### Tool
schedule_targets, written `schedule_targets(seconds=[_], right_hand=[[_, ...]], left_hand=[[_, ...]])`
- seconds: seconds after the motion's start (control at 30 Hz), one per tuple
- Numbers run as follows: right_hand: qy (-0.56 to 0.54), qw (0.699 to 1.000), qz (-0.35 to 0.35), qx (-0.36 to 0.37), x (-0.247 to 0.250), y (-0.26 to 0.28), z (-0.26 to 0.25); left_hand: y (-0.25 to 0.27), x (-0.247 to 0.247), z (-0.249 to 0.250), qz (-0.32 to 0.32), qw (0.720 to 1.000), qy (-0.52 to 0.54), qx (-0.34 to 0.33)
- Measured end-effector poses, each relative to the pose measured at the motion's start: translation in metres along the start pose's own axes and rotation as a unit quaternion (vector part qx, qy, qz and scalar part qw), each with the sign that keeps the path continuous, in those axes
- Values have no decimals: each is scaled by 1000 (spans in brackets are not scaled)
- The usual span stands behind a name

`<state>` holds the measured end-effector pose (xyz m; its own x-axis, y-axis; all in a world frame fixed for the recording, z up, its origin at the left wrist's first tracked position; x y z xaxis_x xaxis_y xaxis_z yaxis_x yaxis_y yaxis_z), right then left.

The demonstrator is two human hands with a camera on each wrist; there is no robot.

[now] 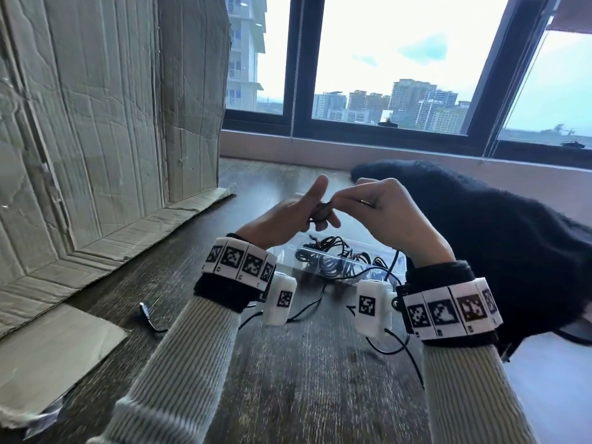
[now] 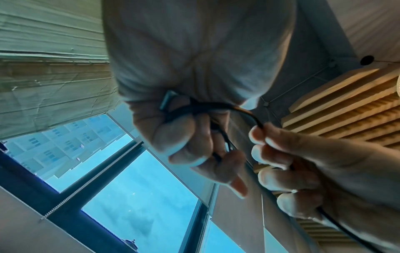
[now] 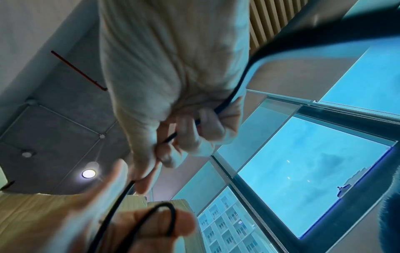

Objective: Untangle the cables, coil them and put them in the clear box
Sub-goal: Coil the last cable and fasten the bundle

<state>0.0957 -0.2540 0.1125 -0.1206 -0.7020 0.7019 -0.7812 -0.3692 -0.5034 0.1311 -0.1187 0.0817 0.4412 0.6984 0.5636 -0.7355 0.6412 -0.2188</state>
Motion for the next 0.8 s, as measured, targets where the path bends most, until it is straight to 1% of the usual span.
schedule_targets(seconds=[0.07, 0.13, 0.2, 0.3, 0.33, 0.4, 0.47, 0.53, 0.6, 0.7, 0.73, 0.8], right_hand=[[-31, 998, 57, -15, 4, 0, 7], [-55, 990, 120, -41, 10, 0, 16], [-62, 984, 154, -68, 15, 0, 23], [-114, 975, 155, -108, 18, 1, 32], [-129, 973, 149, -121, 17, 2, 34], [-142, 975, 124, -121, 13, 2, 34], [-115, 985, 88, -97, 4, -1, 29], [-76, 992, 65, -81, -7, -6, 24], [-49, 995, 35, -77, -21, -10, 20], [-36, 994, -48, -92, -39, -10, 15], [-46, 991, -77, -101, -43, -9, 13], [-42, 983, -127, -127, -46, -6, 13]], left_hand=[[1, -5, 4, -29, 1000, 5, -11], [0, -3, 4, -21, 999, 22, -26], [-2, 3, 1, 15, 994, 98, -42], [-3, 14, -5, 87, 969, 219, -79], [-1, 18, -7, 119, 954, 260, -87], [4, 28, -10, 182, 915, 348, -87], [5, 37, -13, 229, 878, 408, -96], [4, 42, -15, 262, 854, 438, -105], [3, 43, -18, 273, 834, 465, -114], [6, 45, -22, 275, 809, 504, -125], [7, 46, -22, 280, 807, 506, -120], [10, 49, -24, 300, 819, 479, -100]])
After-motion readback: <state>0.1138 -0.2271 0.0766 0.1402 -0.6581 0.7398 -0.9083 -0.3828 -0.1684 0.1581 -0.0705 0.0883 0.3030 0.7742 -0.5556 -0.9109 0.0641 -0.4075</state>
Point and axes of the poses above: each hand's wrist, its own y-axis away from the middle knuckle, its own x-axis out of the back of the hand, z = x × y, the point moved 5 cm from there along -y, towards the middle knuckle, and after that the axes turned 9 degrees about -z, right-handed, at the moved point
